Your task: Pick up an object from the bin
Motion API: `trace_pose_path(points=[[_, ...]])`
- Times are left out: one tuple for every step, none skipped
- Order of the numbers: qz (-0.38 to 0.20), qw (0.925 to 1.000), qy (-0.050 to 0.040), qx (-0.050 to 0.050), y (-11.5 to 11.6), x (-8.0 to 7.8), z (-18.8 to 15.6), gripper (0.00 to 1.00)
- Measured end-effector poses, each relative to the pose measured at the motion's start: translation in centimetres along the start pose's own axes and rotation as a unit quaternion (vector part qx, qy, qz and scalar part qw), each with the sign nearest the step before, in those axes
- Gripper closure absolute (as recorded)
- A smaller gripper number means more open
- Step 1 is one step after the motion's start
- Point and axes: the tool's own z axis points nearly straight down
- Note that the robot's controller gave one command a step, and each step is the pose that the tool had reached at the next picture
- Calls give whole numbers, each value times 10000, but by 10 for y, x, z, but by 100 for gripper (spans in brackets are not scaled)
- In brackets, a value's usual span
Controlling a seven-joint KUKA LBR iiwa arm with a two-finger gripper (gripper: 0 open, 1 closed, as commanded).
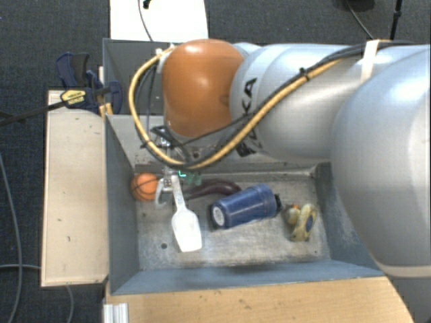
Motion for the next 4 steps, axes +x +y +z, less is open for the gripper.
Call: trace_pose_path(points=[[26, 10000, -40, -7, -1, -2, -5, 0], [-27, 10000, -63, -17, 1, -12, 63, 0], [-97, 10000, -16, 2, 4, -10, 103, 0], [-351, 9994, -62, -13, 4, -18, 117, 100]])
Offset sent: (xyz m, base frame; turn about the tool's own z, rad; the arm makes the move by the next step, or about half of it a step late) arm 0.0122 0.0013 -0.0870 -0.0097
